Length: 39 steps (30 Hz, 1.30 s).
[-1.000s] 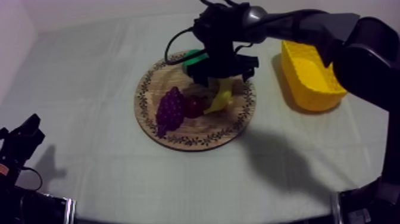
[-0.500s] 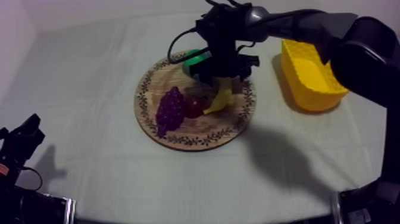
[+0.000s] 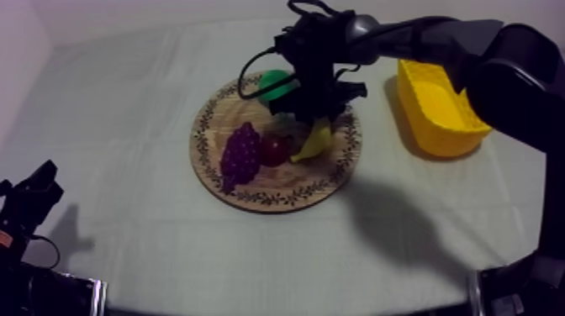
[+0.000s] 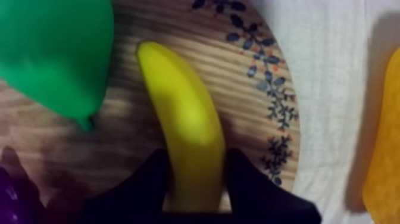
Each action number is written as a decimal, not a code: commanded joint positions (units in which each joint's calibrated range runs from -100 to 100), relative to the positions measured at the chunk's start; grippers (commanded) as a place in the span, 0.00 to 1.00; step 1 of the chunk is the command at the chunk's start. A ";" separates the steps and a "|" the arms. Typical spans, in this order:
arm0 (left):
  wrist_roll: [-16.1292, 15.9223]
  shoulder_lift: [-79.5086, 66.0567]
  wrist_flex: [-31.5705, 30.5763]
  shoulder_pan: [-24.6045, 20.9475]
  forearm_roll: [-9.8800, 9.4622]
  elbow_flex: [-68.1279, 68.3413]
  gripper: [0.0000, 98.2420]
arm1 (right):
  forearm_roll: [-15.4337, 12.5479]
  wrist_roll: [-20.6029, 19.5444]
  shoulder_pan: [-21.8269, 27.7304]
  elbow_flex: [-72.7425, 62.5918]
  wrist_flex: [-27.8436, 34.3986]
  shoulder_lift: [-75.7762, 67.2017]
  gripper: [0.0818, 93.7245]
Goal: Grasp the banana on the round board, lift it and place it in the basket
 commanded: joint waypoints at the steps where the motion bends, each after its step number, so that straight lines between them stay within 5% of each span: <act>1: -0.01 -0.03 -0.02 -0.01 -0.01 0.03 0.00 | -0.08 0.12 -0.16 0.53 -0.69 -0.04 0.23; 16: -0.01 -0.03 -0.02 -0.01 -0.01 0.03 0.00 | 0.02 1.81 0.67 -0.22 0.98 -4.48 0.21; 39: -0.01 -0.03 -0.02 -0.01 -0.01 0.03 0.00 | 1.43 11.11 6.59 3.55 6.11 -39.18 0.23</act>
